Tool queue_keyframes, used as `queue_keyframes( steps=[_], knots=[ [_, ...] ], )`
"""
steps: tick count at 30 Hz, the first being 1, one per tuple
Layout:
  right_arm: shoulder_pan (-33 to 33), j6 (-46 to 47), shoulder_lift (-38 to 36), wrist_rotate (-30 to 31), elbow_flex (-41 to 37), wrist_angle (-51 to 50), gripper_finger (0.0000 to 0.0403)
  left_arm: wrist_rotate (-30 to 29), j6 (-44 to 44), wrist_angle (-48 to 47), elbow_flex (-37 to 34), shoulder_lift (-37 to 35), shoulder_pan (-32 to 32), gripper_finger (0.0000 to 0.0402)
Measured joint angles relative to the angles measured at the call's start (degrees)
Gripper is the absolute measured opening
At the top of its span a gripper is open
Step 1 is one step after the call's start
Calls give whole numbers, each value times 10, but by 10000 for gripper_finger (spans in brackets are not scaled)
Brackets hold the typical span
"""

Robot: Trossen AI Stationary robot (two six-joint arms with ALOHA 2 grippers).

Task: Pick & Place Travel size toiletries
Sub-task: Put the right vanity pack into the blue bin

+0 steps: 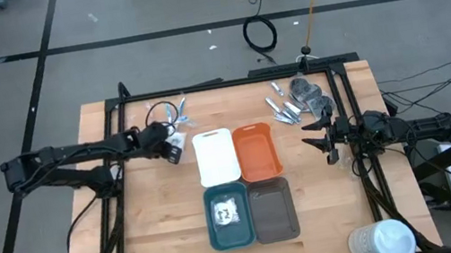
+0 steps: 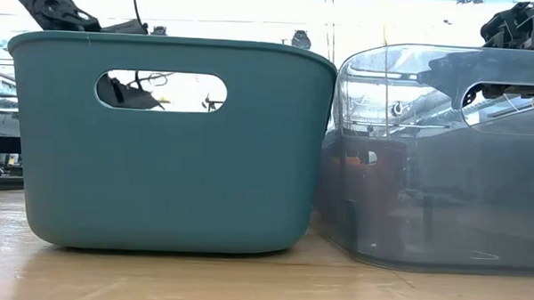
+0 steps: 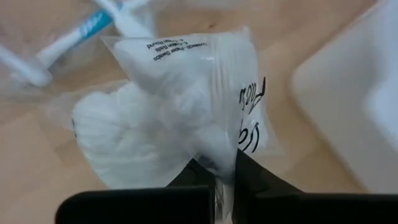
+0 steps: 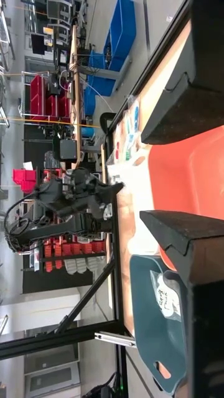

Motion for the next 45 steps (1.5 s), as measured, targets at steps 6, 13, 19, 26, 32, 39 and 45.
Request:
queue_keyframes(
  steps=[6, 13, 19, 26, 32, 39, 45],
  knots=[
    [0, 0, 0, 0, 0, 0, 172, 9, 0, 0, 0, -87, -14, 4],
    [0, 0, 0, 0, 0, 0, 175, 15, -10, -70, 0, -143, -36, 27],
    [0, 0, 0, 0, 0, 0, 172, 11, -33, -136, 0, -115, -39, 68],
    [0, 0, 0, 0, 0, 0, 175, 11, -30, -118, 0, -67, -39, 157],
    [0, 0, 0, 0, 0, 0, 172, 10, -22, -100, 0, -32, -39, 223],
    [0, 0, 0, 0, 0, 0, 175, 19, -10, -83, 0, 12, -39, 250],
    [0, 0, 0, 0, 0, 0, 172, 53, 3, -39, 0, 17, -39, 236]
  ],
)
